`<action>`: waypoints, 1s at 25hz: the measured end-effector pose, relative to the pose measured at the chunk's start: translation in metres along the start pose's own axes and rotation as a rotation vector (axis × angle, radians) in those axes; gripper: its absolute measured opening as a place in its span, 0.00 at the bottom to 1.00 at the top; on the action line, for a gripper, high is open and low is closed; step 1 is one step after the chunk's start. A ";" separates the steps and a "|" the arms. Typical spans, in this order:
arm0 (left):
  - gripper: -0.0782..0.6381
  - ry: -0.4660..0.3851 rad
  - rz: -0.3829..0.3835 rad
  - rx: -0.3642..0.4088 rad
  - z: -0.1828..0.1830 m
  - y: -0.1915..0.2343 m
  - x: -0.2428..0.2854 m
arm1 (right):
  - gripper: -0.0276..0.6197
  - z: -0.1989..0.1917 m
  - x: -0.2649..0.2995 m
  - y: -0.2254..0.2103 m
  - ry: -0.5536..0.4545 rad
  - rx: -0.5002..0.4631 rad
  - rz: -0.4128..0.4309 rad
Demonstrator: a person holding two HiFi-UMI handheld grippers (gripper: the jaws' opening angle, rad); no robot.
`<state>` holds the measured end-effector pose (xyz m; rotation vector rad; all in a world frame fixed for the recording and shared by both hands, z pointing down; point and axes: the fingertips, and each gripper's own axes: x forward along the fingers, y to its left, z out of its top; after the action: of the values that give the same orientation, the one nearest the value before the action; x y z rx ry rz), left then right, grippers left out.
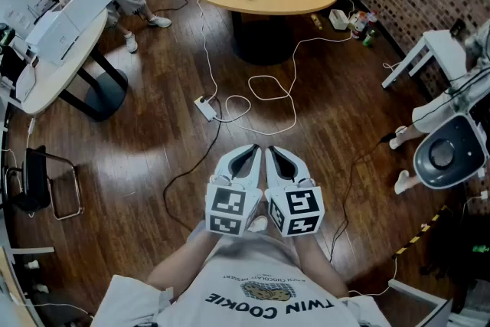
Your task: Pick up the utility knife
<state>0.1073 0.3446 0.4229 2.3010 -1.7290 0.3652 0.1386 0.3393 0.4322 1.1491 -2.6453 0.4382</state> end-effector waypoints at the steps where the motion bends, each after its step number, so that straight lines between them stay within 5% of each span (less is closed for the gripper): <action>1: 0.12 -0.001 -0.002 -0.001 0.001 0.004 0.004 | 0.04 0.002 0.006 -0.001 0.000 -0.003 0.000; 25: 0.12 -0.017 -0.110 -0.023 0.053 0.157 0.123 | 0.04 0.072 0.193 -0.023 0.025 -0.018 -0.097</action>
<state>-0.0078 0.1727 0.4212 2.3767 -1.5973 0.3049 0.0204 0.1683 0.4307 1.2518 -2.5538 0.4075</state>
